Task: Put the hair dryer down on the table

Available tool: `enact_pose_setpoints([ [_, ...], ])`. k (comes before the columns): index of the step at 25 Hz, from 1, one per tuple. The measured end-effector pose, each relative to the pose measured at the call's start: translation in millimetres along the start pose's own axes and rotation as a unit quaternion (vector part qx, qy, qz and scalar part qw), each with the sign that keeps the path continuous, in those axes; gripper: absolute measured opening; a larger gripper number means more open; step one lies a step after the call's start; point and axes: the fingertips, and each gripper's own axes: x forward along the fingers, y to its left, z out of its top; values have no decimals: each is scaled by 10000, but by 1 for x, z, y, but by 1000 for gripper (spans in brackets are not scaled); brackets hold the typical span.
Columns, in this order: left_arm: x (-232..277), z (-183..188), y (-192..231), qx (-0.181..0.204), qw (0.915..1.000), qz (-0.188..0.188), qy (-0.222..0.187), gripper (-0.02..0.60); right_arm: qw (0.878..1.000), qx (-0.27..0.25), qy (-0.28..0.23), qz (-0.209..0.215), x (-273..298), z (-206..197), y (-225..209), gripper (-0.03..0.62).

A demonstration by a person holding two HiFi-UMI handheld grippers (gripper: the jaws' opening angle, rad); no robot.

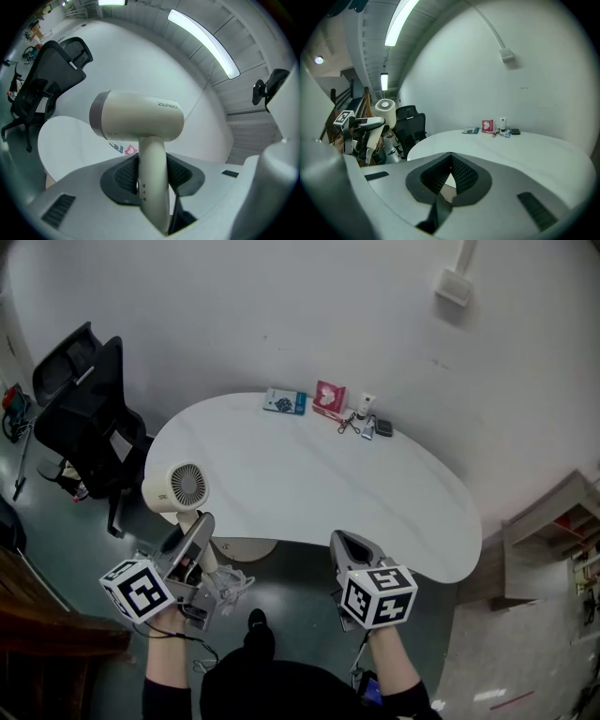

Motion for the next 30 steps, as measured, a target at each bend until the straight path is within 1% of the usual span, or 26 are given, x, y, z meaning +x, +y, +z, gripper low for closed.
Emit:
enact_pose_setpoints([
  [5, 15, 40, 36, -38, 10000, -6, 23, 158, 9999, -94, 72, -14, 54, 23, 18, 2],
  [9, 30, 66, 65, -28, 9999, 110, 48, 158, 9998, -116, 140, -82, 86, 33, 26, 2],
  [11, 39, 78, 76, 37, 9998, 185, 92, 158, 9997, -104, 197, -91, 97, 35, 29, 2],
  [15, 58, 98, 87, 319, 9990, 222, 204, 158, 9993, -134, 313, -135, 111, 35, 31, 2],
  [19, 81, 112, 95, 557, 9978, 210, 303, 158, 9992, -137, 332, -179, 119, 37, 29, 2],
  [24, 119, 126, 107, 817, 9953, 223, 470, 157, 9991, -124, 331, -254, 131, 45, 17, 2],
  [30, 169, 131, 126, 851, 9936, 228, 702, 158, 9988, -106, 292, -366, 149, 60, -3, 2],
])
